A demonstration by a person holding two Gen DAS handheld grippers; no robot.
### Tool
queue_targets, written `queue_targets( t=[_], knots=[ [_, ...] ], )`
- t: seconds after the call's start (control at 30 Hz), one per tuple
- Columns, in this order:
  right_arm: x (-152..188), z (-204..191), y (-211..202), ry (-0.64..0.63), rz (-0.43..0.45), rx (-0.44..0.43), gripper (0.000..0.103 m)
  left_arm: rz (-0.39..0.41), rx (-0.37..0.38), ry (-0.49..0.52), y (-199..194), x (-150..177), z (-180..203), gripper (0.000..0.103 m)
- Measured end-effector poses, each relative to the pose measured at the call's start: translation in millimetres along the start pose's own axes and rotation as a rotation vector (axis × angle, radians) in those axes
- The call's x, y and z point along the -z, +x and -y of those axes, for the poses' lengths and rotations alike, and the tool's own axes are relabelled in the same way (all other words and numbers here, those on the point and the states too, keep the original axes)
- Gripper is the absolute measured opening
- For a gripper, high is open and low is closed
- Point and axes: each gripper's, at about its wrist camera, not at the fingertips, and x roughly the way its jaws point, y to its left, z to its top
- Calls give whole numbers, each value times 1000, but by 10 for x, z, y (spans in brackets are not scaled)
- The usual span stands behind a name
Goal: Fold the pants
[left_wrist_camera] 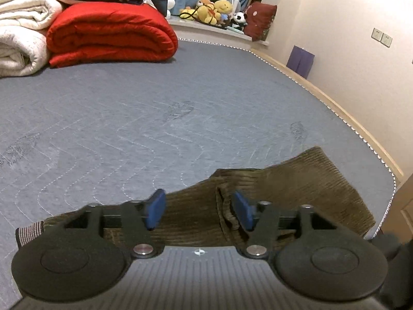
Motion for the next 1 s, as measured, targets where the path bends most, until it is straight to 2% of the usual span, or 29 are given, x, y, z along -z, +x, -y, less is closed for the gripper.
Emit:
queue_targets(
  t=[0.03, 0.07, 0.17, 0.23, 0.27, 0.3, 0.33, 0.4, 0.5, 0.63, 0.73, 0.87, 1.0],
  knots=[
    [1, -36, 25, 21, -37, -51, 28, -1, 5, -2, -22, -1, 11, 68],
    [-18, -33, -8, 28, -38, -67, 35, -4, 15, -8, -52, -5, 15, 68],
    [-190, 189, -264, 147, 18, -152, 39, -11, 32, -25, -66, 11, 12, 65],
    [-329, 414, -491, 252, 72, -164, 46, -21, 45, -50, -19, 47, -20, 44],
    [-372, 528, -591, 293, 99, -157, 50, -38, 55, -62, 42, 68, -23, 26],
    [-409, 622, -688, 333, 121, -146, 52, -60, 63, -72, 108, 75, -21, 15],
    [-419, 722, -767, 366, 134, -136, 53, -79, 70, -83, 172, 92, -25, 13],
    [-403, 830, -822, 379, 133, -120, 53, -108, 82, -97, 312, 107, -13, 13],
    [-337, 738, -696, 314, 110, -66, 53, -130, 112, -130, 503, 90, -15, 13],
    [-253, 524, -169, 203, 26, -25, 52, -153, 141, -168, 709, 63, 3, 13],
    [-192, 334, 98, 129, -10, -70, 51, -160, 148, -145, 804, 18, 96, 16],
    [-140, 189, 202, 50, -3, -72, 52, -173, 171, -148, 886, 4, 165, 39],
    [-191, 214, 149, 31, 5, -117, 52, -176, 188, -143, 978, 4, 207, 39]
  ],
)
